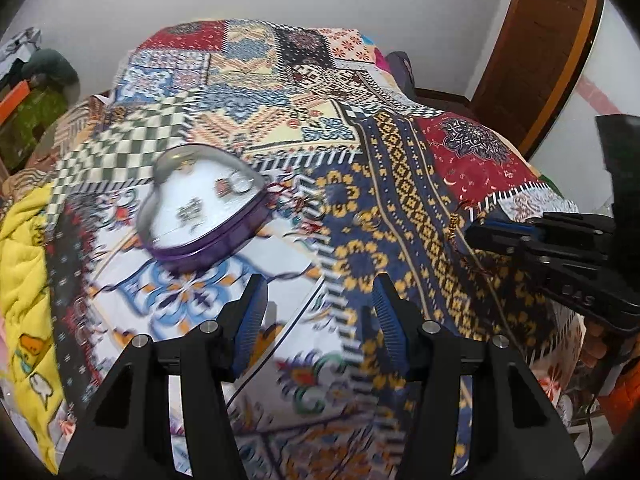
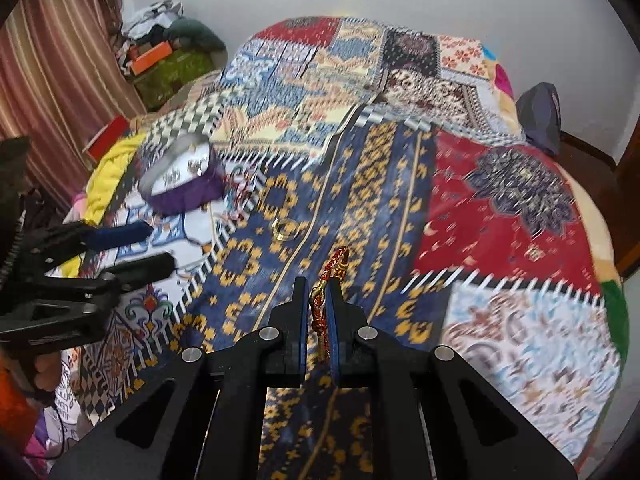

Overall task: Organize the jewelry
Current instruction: 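Grasp and lift the red bracelet with the right tool while the left tool approaches a gold ring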

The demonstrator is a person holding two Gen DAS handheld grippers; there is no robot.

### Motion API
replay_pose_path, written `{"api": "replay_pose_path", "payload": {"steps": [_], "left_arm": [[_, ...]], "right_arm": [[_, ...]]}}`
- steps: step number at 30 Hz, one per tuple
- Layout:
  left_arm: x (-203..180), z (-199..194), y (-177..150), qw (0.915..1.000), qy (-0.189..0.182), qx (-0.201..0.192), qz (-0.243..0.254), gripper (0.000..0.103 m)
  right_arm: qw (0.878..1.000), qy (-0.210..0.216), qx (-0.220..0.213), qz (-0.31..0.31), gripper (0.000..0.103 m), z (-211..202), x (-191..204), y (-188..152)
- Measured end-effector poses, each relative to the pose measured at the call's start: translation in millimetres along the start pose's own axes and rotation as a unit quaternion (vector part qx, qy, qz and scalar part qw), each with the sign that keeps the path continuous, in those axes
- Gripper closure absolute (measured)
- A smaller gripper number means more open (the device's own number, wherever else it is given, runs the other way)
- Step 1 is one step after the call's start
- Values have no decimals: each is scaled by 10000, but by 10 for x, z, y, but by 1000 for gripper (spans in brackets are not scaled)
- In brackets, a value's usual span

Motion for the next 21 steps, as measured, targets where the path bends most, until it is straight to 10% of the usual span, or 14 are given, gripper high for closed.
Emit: {"api": "replay_pose_path", "payload": {"steps": [21], "left_arm": [[-360, 840, 313, 9991, -47, 321, 268, 95]], "right_arm": [[9991, 40, -397, 106, 95, -73, -310, 253]]}}
Point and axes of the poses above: each gripper's, at about its wrist camera, not at the fingertips, and z roughly the way its jaws point, x to its left, y to its top, the point moved 10 cm from there along z, roughly the way its jaws point, and after that the axes turned 7 degrees about -z, right-handed, at the moved point
